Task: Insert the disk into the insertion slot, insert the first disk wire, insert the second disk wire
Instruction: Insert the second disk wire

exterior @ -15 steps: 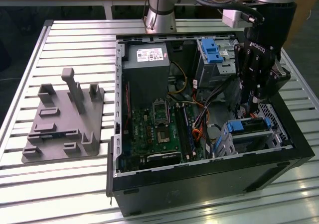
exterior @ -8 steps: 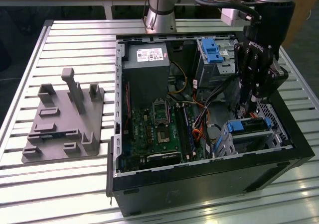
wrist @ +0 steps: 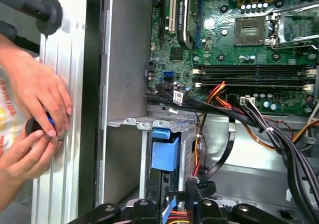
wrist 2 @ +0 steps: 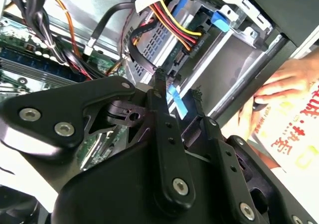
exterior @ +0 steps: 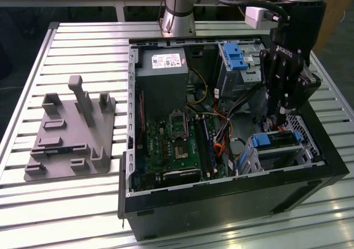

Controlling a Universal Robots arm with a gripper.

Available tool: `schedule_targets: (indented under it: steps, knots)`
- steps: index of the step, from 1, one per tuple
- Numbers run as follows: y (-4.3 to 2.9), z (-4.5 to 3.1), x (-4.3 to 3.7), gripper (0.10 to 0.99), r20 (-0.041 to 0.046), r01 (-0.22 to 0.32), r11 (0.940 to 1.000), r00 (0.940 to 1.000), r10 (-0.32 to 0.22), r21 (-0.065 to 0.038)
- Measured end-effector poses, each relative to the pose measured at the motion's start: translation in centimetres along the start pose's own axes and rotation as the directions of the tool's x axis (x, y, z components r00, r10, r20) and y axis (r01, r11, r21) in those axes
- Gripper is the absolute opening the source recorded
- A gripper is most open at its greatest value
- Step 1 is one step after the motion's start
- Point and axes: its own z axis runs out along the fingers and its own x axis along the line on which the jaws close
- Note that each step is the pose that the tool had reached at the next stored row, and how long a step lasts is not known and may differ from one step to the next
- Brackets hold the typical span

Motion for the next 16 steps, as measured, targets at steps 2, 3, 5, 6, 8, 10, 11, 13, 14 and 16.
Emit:
schedule_targets:
  steps: [2,3,5,6,8,10,11,13,14,16]
  knots:
    - [0.0,0.08,-0.08,0.361,-0.01,0.001,1.0,0.9999,-0.001,0.0]
    - [0.0,0.11,-0.12,0.361,-0.0119,0.002,1.0,0.9999,-0.002,0.0]
    - [-0.01,0.13,-0.24,0.361,-0.0135,0.003,1.0,0.9999,-0.003,0.0]
    - [-0.01,0.13,-0.33,0.361,-0.0137,0.003,1.0,0.9999,-0.003,0.0]
    - [-0.03,0.1,-0.54,0.361,-0.0143,0.005,1.0,0.9999,-0.005,0.001]
    - [-0.04,0.13,-0.69,0.361,-0.0158,0.006,1.0,0.9999,-0.006,0.002]
    - [-0.04,0.16,-0.74,0.361,-0.0168,0.007,1.0,0.9998,-0.007,0.002]
    - [-0.04,0.23,-0.82,0.361,-0.0196,0.009,1.0,0.9998,-0.009,0.003]
    - [-0.04,0.26,-0.85,0.361,-0.0211,0.01,0.9999,0.9997,-0.01,0.003]
    - [-0.04,0.29,-0.92,0.361,-0.0235,0.012,0.9999,0.9997,-0.012,0.004]
